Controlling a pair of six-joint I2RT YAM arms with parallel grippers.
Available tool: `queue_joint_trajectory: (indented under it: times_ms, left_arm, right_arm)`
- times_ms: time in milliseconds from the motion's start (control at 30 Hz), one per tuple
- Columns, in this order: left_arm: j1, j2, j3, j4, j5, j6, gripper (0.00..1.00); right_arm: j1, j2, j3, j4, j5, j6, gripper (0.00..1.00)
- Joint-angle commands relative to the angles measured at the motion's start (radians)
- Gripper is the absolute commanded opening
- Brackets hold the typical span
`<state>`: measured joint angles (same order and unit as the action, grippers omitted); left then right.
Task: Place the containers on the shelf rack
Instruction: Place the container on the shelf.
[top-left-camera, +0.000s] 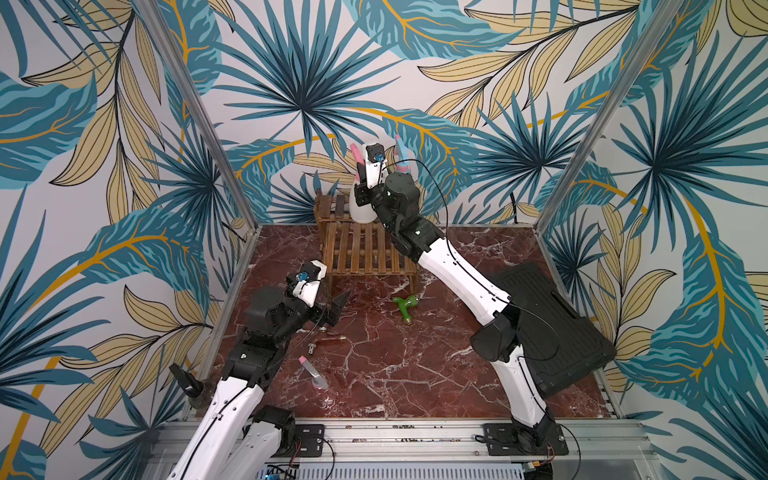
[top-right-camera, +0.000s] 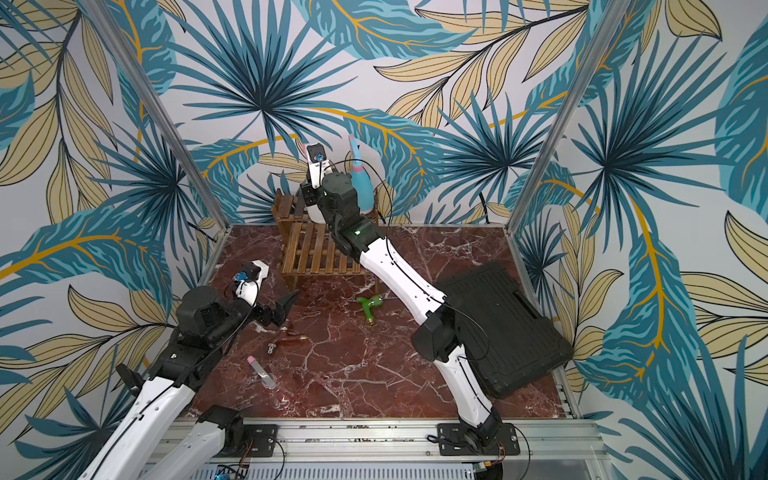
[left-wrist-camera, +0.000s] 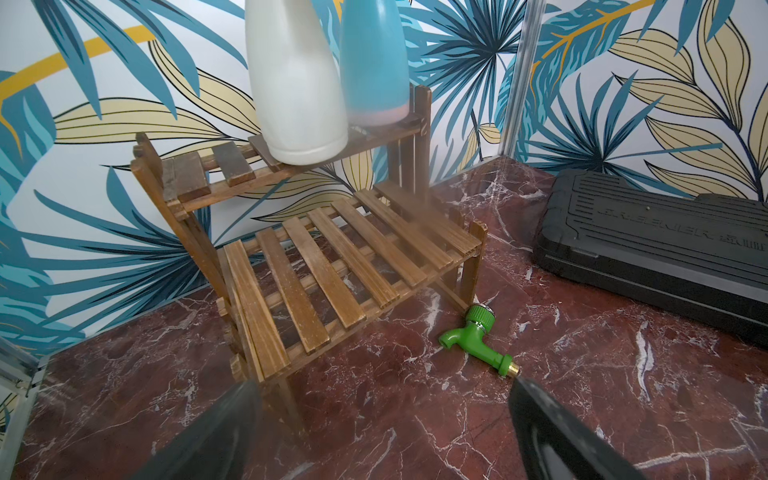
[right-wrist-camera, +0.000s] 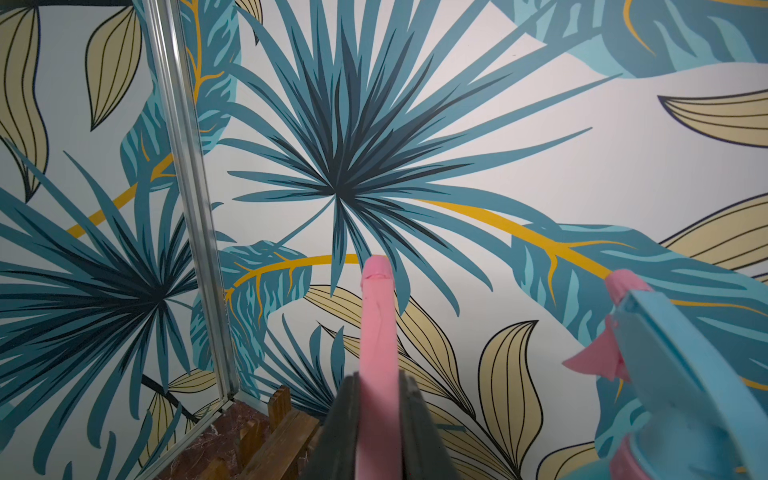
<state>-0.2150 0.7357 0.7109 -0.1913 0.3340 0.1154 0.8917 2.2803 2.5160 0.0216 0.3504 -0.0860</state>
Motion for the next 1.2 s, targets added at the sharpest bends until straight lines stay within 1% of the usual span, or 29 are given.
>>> queue_joint_trajectory:
  times_ms: [0,233,567,867,1033,1167]
  left_arm:
    - [0.006,0.001,-0.007,0.02,0.009,-0.001,1.0]
    - [0.006,0.0,-0.007,0.023,0.014,-0.006,1.0]
    - [0.006,0.013,-0.005,0.036,0.028,-0.015,1.0]
    - [0.006,0.016,-0.008,0.037,0.036,-0.023,1.0]
    - [0.006,0.016,-0.01,0.036,0.038,-0.027,1.0]
    - [0.006,0.022,-0.01,0.042,0.039,-0.031,1.0]
  right_arm:
    - [-0.006,0.037,0.03,0.026,-0.023,0.009,0.0]
    - [-0.014,0.067,0.044,0.065,-0.048,0.005,0.0]
    - [-0.017,0.07,0.046,0.068,-0.068,0.0,0.0]
    - [-0.018,0.068,0.047,0.068,-0.063,-0.01,0.09]
    - [-0.017,0.071,0.046,0.074,-0.06,-0.013,0.12]
    - [-0.019,0.075,0.045,0.079,-0.056,-0.017,0.12]
